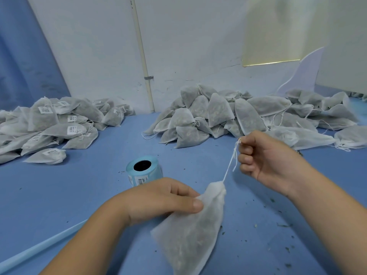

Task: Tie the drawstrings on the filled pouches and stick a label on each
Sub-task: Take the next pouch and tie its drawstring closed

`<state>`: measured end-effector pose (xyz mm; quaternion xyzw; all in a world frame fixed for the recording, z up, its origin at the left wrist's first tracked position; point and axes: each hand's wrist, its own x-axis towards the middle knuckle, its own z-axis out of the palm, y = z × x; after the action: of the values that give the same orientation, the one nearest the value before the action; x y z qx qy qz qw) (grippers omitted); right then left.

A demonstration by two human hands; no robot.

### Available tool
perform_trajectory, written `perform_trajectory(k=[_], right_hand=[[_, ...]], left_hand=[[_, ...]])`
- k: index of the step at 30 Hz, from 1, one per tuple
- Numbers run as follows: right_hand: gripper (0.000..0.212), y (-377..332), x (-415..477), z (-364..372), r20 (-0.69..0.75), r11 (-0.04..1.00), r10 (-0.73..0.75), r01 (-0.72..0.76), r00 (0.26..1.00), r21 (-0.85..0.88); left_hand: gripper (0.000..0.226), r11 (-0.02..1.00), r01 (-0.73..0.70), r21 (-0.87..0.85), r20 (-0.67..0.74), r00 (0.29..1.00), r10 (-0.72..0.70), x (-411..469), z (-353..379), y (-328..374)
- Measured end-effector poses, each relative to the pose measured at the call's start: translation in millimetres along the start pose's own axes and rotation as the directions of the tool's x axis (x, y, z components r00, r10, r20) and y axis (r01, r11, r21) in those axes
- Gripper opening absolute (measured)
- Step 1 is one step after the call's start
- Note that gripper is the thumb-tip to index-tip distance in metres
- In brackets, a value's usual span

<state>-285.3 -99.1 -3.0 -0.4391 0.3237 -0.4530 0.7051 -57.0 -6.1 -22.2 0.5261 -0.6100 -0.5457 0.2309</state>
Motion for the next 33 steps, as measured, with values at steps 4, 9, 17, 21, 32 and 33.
perform_trajectory(k=[4, 9, 17, 21, 32, 33], right_hand=[[0.025, 1.3, -2.9, 5.8, -0.065, 0.991, -0.121, 0.117, 0.991, -0.067], [0.034, 4.5, -13.8, 18.4, 0.043, 0.896, -0.327, 0.324, 0.944, -0.302], [0.011, 30.9, -34.9, 39.4, 0.6, -0.043, -0.404, 0.641, 0.69, -0.767], [0.01, 28.6, -34.2, 35.1, 0.617, -0.123, -0.422, 0.632, 0.665, -0.765], [0.018, 29.4, -34.0, 40.0, 0.481, 0.555, -0.388, 0.616, 0.786, -0.559], [0.014, 28.8, -35.5, 42.2, 0.455, 0.67, -0.343, 0.554, 0.822, -0.495]], left_hand=[[0.039, 0.997, 0.01, 0.081, -0.051, 0.999, -0.006, 1.2, 7.8, 3.0], [0.034, 0.999, -0.05, -0.002, -0.366, 0.929, 0.046, 11.4, 15.2, 1.4], [0.03, 0.959, -0.209, -0.193, -0.542, 0.837, 0.073, 18.3, 17.7, 4.7], [0.023, 0.932, -0.262, -0.252, -0.488, 0.866, 0.112, 16.1, 18.7, 6.7], [0.051, 0.875, -0.352, -0.331, -0.434, 0.881, 0.19, -4.1, 9.2, 4.7], [0.053, 0.885, -0.338, -0.32, -0.447, 0.878, 0.173, -11.1, 6.2, 5.3]])
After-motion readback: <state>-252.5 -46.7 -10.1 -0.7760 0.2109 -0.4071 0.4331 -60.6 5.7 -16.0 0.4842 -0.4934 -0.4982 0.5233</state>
